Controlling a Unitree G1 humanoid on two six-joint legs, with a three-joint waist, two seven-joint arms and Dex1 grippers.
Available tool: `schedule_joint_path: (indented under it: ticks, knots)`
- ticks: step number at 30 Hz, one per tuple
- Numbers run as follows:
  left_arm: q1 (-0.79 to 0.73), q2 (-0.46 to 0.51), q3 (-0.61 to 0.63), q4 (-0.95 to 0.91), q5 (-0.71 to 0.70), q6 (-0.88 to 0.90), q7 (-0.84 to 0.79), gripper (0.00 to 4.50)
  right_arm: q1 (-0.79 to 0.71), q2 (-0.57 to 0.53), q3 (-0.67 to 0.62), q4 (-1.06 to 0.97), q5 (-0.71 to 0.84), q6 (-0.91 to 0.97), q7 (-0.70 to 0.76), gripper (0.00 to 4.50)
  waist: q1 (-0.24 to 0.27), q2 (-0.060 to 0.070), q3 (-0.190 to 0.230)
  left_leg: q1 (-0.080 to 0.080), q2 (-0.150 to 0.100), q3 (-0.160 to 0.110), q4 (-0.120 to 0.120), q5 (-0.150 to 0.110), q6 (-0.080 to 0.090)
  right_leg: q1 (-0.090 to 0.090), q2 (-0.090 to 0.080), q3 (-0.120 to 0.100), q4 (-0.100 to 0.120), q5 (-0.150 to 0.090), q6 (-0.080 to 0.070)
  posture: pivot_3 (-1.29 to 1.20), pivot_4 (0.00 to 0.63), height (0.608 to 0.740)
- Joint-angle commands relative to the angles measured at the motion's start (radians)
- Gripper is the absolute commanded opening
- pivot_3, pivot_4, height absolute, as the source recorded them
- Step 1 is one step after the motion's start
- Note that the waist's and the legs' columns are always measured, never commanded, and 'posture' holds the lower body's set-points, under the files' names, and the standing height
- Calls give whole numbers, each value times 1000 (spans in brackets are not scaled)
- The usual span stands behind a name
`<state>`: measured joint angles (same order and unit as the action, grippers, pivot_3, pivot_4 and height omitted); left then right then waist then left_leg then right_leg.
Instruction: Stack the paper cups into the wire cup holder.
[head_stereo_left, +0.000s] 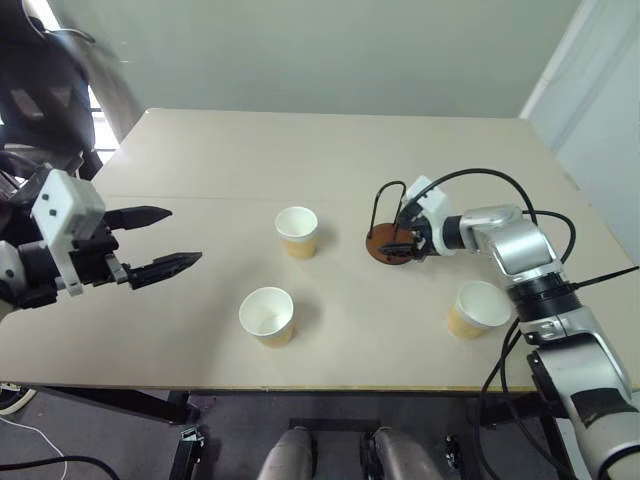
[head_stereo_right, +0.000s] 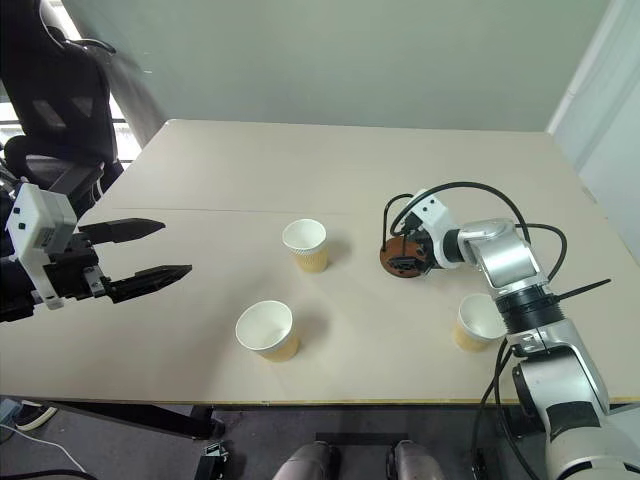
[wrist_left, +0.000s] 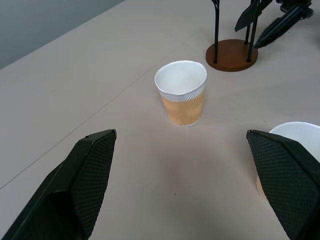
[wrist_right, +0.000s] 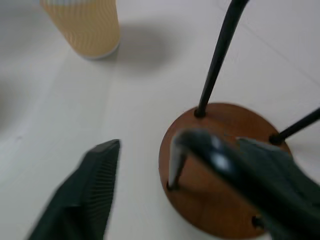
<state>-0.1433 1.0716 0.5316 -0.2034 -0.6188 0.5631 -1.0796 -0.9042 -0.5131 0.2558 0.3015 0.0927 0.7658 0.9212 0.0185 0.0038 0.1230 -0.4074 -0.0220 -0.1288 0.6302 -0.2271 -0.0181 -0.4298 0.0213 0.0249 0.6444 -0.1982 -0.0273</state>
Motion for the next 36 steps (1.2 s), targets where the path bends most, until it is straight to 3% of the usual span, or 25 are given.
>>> schedule_joint_path:
  ticks: [1,8,13,19,23,36]
  knots:
    - [5,7,52,-27,-11,-1,7,4500,-28,-4,-19,-8,-5,-20,-10,2480,0,0,0,0,0,0,0,0,0,0,0,0,0,0,0,0,150,740]
    - [12,9,58,-26,-11,-4,6,4500,-25,-23,-2,-13,-5,-34,27,22,1,0,0,-1,0,0,0,-1,-3,-1,0,0,0,0,0,0,150,740]
    - [7,15,57,-11,-7,-8,0,4500,11,-72,38,-92,22,-41,149,22,2,0,0,-1,0,0,0,-2,-4,-1,0,0,0,0,0,0,150,740]
    - [4,17,53,-8,-6,-10,-5,4500,118,-151,72,-378,123,-3,322,22,0,-1,0,-1,1,0,0,0,-2,0,1,-1,-1,0,0,0,150,740]
    - [-2,18,40,0,-5,-14,-9,4500,229,-221,100,-565,191,-75,444,22,-1,-1,-1,-1,1,0,0,1,0,0,1,-1,-1,0,0,0,150,740]
    - [-25,26,14,6,-6,-12,-22,4500,302,-191,175,-588,133,-139,374,22,-8,-4,-2,0,2,0,1,12,5,1,3,1,-1,-2,-8,0,150,740]
